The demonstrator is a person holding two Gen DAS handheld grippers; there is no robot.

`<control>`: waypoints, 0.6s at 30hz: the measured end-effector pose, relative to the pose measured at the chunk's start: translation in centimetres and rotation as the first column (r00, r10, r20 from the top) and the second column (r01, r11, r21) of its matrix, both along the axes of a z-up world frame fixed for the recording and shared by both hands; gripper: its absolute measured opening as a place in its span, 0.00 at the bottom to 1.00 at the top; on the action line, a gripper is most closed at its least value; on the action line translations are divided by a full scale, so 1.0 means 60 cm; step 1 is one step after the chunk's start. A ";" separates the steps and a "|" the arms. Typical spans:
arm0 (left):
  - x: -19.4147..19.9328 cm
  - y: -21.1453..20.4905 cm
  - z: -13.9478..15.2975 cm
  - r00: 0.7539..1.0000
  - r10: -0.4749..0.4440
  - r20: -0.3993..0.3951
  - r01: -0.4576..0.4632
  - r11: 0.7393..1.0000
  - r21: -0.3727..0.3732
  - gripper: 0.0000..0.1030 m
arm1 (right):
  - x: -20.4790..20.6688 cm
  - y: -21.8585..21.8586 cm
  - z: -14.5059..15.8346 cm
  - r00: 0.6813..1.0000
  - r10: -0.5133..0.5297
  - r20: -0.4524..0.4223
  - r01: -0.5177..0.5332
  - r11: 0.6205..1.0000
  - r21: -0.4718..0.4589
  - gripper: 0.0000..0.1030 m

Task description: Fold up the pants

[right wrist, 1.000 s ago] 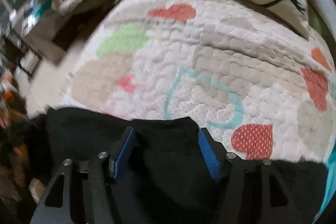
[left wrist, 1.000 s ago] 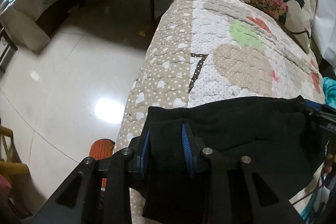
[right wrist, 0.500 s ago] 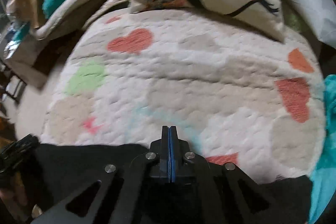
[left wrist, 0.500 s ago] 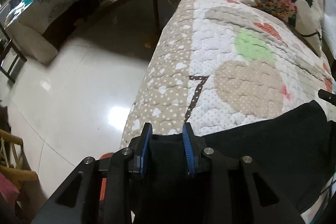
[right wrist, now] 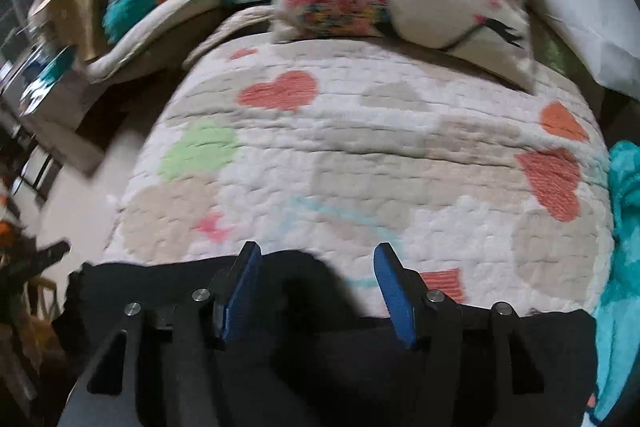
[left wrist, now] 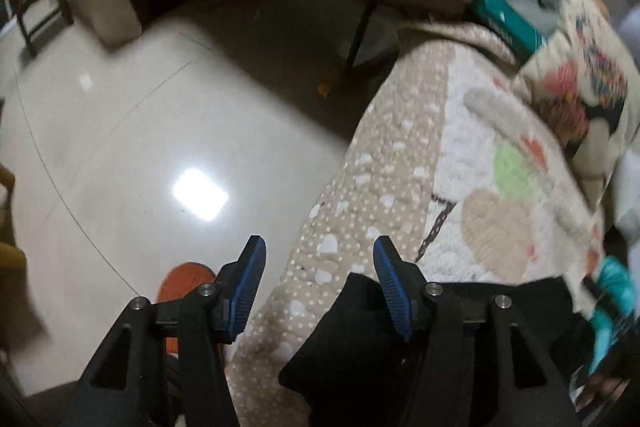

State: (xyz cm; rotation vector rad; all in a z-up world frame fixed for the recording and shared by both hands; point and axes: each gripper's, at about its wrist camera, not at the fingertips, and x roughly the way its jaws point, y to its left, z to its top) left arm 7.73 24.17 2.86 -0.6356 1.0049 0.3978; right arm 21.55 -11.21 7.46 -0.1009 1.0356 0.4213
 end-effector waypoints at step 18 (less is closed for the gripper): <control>-0.119 0.091 0.009 0.970 0.226 0.091 -0.197 0.948 -0.250 0.54 | -0.150 0.445 -0.099 0.700 0.694 -0.167 -0.712 0.696 -0.094 0.70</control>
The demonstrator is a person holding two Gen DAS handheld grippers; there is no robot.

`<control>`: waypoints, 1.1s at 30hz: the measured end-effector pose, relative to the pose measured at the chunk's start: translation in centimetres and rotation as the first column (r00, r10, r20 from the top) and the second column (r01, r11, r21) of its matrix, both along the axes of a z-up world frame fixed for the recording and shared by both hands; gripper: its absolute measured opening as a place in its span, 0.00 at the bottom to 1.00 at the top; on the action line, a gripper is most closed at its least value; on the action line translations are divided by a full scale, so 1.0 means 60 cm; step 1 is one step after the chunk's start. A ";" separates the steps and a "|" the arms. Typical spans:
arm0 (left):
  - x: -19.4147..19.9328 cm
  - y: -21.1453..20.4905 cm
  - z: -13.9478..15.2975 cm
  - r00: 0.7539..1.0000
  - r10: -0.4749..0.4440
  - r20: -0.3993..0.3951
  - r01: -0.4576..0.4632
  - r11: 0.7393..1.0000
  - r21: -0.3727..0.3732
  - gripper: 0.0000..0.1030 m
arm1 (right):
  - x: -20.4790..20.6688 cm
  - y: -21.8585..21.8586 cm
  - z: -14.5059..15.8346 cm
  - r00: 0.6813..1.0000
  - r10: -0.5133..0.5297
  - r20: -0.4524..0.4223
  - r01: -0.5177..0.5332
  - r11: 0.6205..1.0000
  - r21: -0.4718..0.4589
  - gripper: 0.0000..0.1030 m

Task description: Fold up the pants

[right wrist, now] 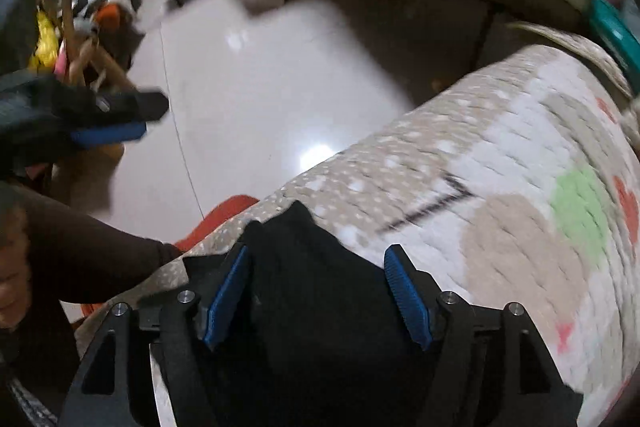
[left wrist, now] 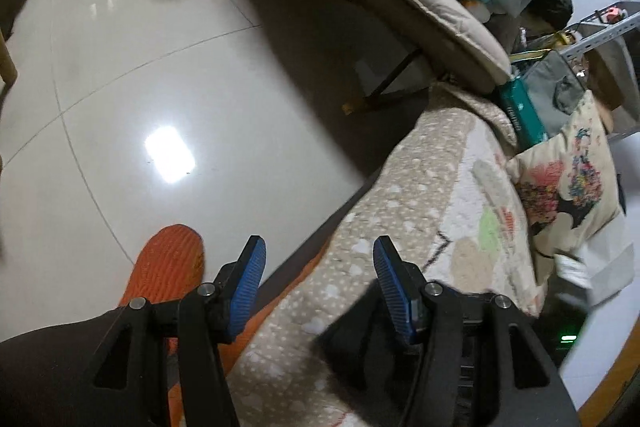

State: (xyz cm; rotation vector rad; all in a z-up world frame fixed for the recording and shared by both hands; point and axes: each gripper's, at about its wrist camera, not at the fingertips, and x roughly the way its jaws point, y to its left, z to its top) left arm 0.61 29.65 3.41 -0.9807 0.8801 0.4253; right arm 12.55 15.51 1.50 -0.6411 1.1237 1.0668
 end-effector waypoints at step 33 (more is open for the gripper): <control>0.028 -0.099 -0.054 0.993 -0.115 -0.011 0.115 0.992 0.050 0.54 | 0.095 0.005 0.049 0.981 -0.163 -0.110 0.169 0.984 0.052 0.62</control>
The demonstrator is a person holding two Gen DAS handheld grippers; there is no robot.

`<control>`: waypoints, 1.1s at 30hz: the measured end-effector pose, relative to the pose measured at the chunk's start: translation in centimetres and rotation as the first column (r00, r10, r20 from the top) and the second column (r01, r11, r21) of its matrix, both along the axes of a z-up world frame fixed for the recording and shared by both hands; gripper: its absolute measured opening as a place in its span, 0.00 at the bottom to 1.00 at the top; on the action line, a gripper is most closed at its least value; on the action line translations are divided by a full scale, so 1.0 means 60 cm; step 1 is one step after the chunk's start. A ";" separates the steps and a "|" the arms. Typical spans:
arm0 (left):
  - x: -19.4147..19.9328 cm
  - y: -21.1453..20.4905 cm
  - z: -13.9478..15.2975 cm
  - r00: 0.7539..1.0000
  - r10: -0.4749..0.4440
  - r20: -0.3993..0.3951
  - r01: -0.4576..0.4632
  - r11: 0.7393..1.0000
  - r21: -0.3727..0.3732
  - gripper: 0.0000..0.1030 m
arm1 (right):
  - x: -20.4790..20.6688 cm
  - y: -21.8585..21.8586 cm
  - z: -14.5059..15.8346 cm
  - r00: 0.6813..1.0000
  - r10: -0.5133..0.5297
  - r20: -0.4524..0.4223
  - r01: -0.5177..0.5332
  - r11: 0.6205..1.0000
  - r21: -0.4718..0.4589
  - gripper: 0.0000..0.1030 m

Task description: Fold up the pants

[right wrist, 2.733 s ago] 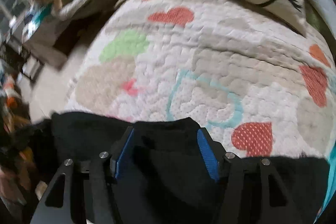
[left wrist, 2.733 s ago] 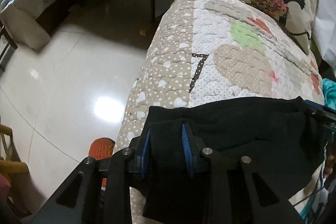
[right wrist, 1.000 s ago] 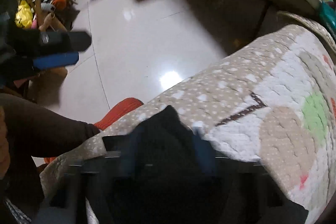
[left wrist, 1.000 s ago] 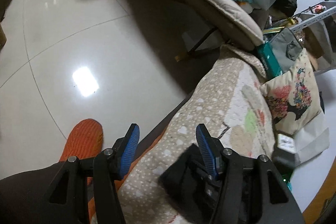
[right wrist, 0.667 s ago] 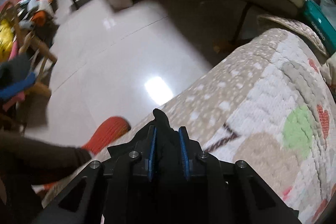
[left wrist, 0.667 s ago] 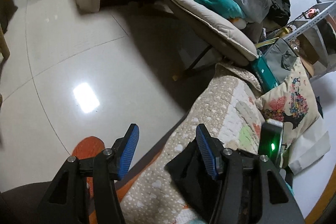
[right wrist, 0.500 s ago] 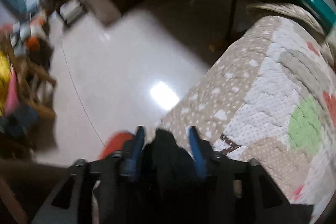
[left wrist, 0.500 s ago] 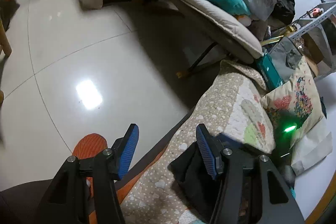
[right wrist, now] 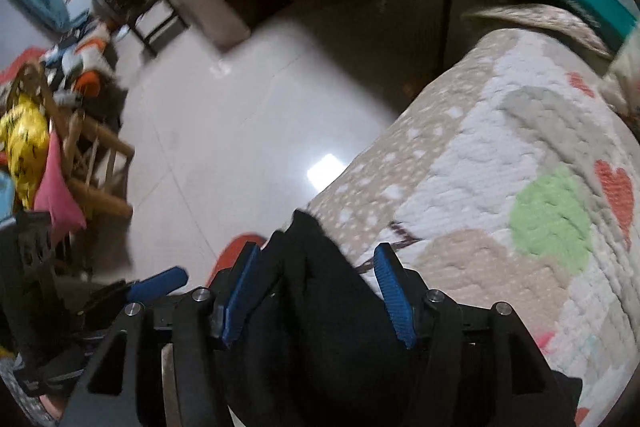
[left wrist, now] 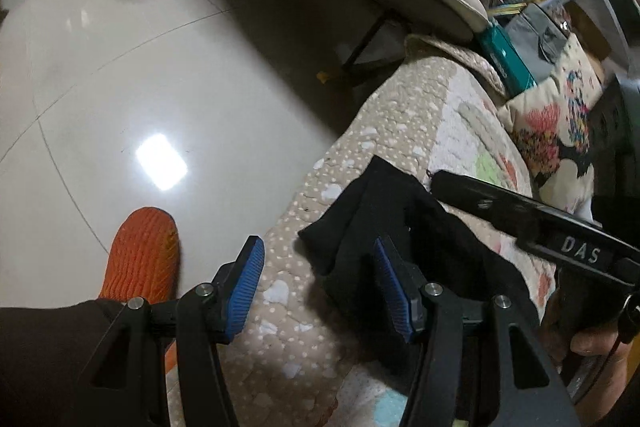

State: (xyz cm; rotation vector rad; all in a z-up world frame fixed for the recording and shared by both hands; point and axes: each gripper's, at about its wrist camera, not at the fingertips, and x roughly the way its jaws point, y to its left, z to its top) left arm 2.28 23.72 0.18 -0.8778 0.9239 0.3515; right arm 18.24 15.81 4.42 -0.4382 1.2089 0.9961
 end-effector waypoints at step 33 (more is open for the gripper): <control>0.030 -0.046 0.028 0.985 -0.094 0.145 0.111 0.987 -0.116 0.17 | -0.049 0.035 0.015 0.992 0.077 0.103 -0.074 0.997 -0.037 0.26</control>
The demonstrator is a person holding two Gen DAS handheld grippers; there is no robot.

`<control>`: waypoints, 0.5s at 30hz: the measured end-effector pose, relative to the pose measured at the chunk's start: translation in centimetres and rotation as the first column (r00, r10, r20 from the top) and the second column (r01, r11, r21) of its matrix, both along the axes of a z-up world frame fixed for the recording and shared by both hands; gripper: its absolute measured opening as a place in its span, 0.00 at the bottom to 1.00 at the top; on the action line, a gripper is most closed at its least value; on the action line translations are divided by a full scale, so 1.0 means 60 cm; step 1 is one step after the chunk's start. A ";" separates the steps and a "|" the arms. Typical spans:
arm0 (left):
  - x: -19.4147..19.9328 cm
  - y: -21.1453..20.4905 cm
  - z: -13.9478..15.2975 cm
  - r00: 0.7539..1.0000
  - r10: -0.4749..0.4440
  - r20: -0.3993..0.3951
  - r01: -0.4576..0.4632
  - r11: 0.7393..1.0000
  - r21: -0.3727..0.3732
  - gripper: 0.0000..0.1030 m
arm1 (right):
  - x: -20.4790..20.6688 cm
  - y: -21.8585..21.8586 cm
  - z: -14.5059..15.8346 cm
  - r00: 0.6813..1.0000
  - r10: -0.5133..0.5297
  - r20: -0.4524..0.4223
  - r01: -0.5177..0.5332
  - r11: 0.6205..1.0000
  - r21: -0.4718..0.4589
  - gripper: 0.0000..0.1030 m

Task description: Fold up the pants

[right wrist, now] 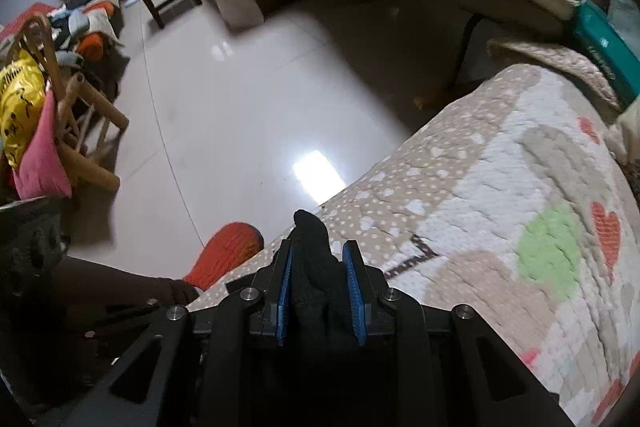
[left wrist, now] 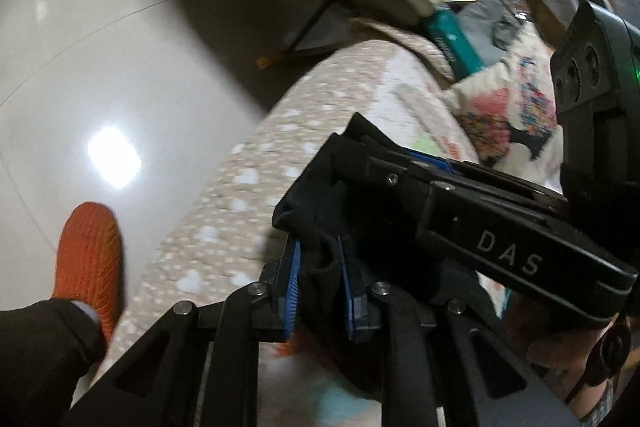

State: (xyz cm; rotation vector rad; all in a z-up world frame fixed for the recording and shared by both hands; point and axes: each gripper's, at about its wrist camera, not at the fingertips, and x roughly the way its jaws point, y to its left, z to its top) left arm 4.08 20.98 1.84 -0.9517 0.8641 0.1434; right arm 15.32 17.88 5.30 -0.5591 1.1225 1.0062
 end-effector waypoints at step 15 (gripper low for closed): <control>0.071 -0.201 0.058 0.915 -0.375 0.153 0.372 0.927 0.047 0.17 | 0.047 -0.306 0.070 0.954 -0.294 -0.061 0.300 0.930 0.212 0.26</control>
